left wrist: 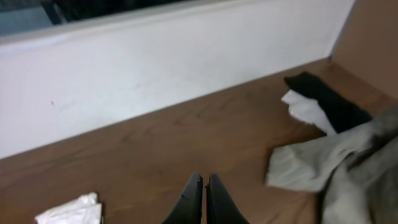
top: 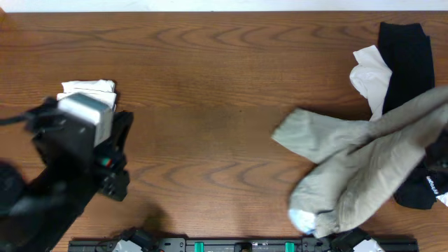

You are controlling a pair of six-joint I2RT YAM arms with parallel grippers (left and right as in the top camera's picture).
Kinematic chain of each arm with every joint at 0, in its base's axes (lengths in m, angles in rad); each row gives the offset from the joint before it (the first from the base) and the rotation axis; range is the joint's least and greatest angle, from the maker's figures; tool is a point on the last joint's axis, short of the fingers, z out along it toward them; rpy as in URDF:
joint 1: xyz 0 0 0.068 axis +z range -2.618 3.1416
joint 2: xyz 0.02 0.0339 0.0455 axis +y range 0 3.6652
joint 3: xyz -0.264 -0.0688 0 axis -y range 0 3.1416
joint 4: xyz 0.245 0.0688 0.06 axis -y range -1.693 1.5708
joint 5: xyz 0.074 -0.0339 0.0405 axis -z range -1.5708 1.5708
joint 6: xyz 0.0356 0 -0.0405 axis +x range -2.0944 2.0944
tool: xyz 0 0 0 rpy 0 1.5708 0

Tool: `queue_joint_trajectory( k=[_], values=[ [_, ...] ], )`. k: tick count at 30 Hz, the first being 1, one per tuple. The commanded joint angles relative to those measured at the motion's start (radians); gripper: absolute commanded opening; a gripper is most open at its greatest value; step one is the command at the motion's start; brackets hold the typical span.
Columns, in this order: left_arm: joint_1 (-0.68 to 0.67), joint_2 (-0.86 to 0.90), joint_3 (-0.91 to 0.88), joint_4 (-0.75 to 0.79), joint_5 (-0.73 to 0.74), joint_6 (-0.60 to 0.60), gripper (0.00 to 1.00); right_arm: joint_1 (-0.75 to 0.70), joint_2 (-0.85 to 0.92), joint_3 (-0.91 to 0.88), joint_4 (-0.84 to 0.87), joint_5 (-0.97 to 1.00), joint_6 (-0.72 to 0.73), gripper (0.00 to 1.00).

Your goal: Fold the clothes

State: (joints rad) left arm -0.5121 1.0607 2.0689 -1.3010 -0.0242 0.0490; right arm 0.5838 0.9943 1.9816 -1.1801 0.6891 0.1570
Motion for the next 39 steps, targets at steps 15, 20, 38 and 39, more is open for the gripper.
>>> queue_joint_trajectory(
  k=[15, 20, 38, 39],
  values=[
    [0.005, 0.153, 0.002, -0.079, -0.002, -0.003, 0.06, -0.014, 0.148, 0.008, 0.385, -0.409, -0.068, 0.01],
    [0.005, 0.150, 0.001, -0.097, 0.033, -0.002, 0.06, -0.014, 0.216, 0.008, 0.581, -0.517, -0.049, 0.01],
    [0.005, 0.339, -0.218, -0.069, 0.349, 0.070, 0.60, -0.014, 0.239, 0.008, 0.570, -0.371, -0.090, 0.01],
    [0.005, 0.352, -0.227, -0.061, 0.368, 0.083, 0.63, -0.014, 0.239, 0.008, 0.566, -0.372, -0.091, 0.01]
  ],
)
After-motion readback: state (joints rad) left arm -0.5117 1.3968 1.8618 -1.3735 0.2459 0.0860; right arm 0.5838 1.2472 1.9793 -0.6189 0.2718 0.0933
